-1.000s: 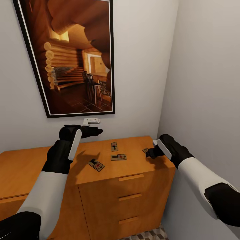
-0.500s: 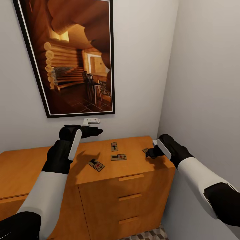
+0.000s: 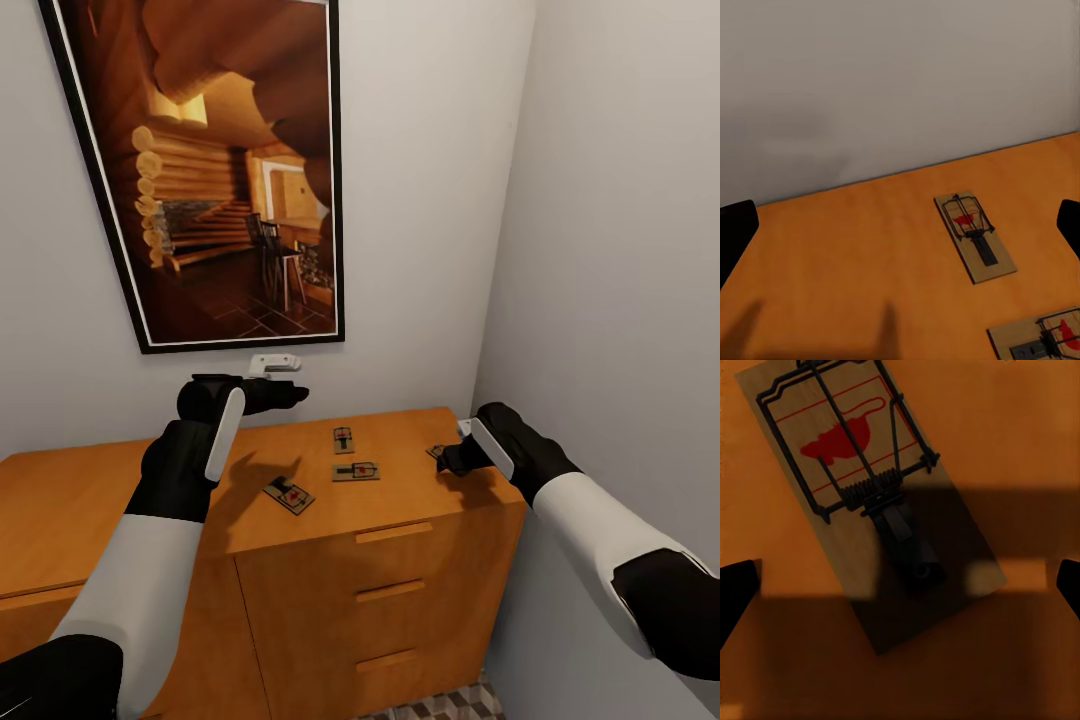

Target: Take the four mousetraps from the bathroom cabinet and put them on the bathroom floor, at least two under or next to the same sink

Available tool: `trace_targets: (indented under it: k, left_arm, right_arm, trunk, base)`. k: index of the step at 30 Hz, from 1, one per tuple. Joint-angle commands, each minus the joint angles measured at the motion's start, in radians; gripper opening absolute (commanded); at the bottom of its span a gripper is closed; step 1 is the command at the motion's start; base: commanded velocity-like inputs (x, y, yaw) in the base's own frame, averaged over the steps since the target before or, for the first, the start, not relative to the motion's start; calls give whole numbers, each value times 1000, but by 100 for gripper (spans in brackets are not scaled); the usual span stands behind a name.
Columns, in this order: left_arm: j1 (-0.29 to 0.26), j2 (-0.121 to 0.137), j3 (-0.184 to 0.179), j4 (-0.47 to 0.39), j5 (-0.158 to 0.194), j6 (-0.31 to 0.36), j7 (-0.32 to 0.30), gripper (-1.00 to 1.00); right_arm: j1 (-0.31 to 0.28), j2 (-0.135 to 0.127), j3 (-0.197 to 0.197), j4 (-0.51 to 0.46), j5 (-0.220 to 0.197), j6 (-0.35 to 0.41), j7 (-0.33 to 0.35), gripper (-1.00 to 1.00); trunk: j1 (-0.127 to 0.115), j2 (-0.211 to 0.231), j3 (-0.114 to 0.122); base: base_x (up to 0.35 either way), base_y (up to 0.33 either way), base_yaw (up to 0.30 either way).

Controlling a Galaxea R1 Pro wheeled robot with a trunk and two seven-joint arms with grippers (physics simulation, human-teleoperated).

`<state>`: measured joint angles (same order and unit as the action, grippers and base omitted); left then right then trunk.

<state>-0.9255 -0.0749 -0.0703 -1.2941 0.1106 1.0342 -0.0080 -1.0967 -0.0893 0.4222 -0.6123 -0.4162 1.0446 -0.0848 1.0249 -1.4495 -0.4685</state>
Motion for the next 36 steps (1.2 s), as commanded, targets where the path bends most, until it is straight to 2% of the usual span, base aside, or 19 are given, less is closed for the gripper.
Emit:
trace_targets:
  k: [1,22,23,36]
  left_arm:
    - [-1,0,0,-1,4,4,1,100]
    - [-1,0,0,-1,10,4,1,100]
    - [-1,0,1,-1,10,4,1,100]
    - [-1,0,0,-1,11,4,1,100]
  right_arm:
    - [0,-1,7,10,-34,3,-7,100]
    - [-2,-1,7,13,-33,3,-7,100]
    - [-2,-1,7,13,-32,3,-7,-100]
    - [-2,-3,7,14,-30,3,-6,-100]
  trunk:
    - [0,0,-1]
    - [0,0,-1]
    - [0,0,-1]
    - [0,0,-1]
  base:
    - [0,0,0]
    - [0,0,0]
    - [0,0,0]
    - [0,0,0]
